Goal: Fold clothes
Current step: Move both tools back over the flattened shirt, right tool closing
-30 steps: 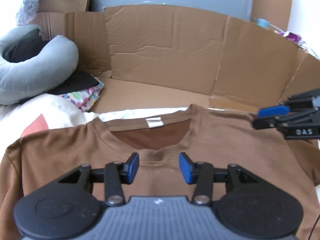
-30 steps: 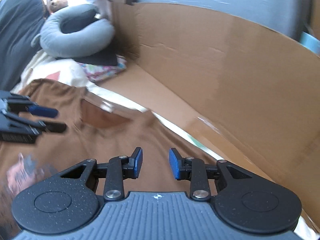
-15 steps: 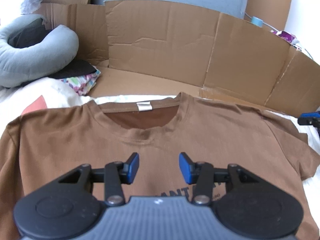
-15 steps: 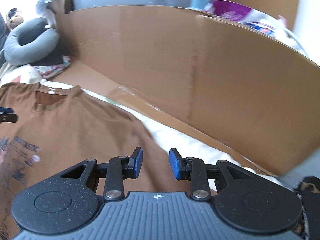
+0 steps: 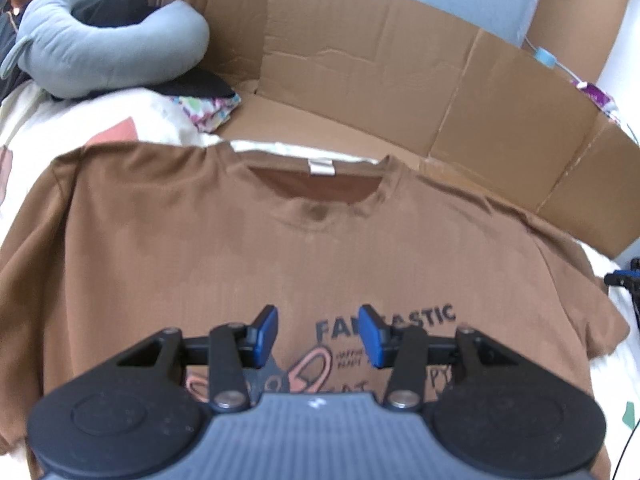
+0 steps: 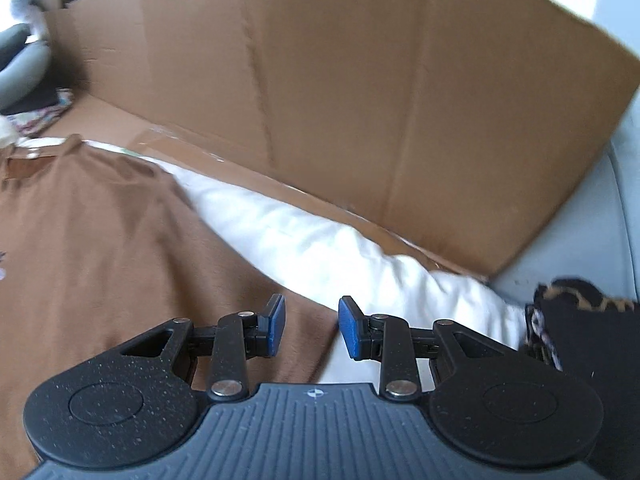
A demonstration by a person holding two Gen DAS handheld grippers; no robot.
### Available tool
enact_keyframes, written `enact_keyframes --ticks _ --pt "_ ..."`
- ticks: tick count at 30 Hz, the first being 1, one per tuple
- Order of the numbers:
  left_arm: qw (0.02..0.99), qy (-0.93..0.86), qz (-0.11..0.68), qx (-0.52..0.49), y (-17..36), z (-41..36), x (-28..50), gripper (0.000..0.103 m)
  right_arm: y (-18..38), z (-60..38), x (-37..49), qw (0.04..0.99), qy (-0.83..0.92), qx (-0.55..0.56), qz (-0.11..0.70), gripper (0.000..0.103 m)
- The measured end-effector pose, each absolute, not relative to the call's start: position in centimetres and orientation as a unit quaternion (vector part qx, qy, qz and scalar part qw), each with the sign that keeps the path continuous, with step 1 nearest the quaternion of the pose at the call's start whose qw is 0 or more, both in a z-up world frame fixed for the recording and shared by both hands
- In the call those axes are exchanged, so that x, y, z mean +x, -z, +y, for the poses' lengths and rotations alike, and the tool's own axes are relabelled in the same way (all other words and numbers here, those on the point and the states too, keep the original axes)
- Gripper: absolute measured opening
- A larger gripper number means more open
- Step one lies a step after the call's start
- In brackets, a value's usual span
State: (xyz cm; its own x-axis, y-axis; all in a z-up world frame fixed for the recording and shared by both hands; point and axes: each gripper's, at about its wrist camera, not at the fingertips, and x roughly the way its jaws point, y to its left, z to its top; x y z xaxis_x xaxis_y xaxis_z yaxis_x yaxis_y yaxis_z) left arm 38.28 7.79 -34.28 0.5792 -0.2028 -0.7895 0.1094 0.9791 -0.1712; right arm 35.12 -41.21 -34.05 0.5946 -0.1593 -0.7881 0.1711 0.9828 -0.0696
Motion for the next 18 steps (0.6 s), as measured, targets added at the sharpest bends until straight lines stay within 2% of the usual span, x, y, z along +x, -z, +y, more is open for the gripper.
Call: enact_keyframes --ticks 8,9,10,11,18 --pt "0.884 0.093 0.455 -0.051 34.7 7.5 37.7 0.047 36.1 -42.1 35.8 0.886 0.096 0.018 0.454 0.037" --pt "0.884 0.091 0.455 -0.048 34.7 7.5 37.7 0.047 36.2 -42.0 35.9 0.886 0.094 0.018 0.454 0.031" --pt "0.884 0.091 0.456 -0.047 34.7 7.4 37.7 0.047 36.1 -42.0 35.9 0.886 0.091 0.019 0.454 0.01" --pt "0.884 0.091 0.456 -0.047 34.7 7.4 37.7 0.047 36.0 -42.1 36.0 0.886 0.091 0.02 0.455 0.001" --pt "0.883 0.093 0.458 -0.048 34.8 7.2 37.5 0.047 34.0 -42.4 35.7 0.891 0.12 0.001 0.437 0.001"
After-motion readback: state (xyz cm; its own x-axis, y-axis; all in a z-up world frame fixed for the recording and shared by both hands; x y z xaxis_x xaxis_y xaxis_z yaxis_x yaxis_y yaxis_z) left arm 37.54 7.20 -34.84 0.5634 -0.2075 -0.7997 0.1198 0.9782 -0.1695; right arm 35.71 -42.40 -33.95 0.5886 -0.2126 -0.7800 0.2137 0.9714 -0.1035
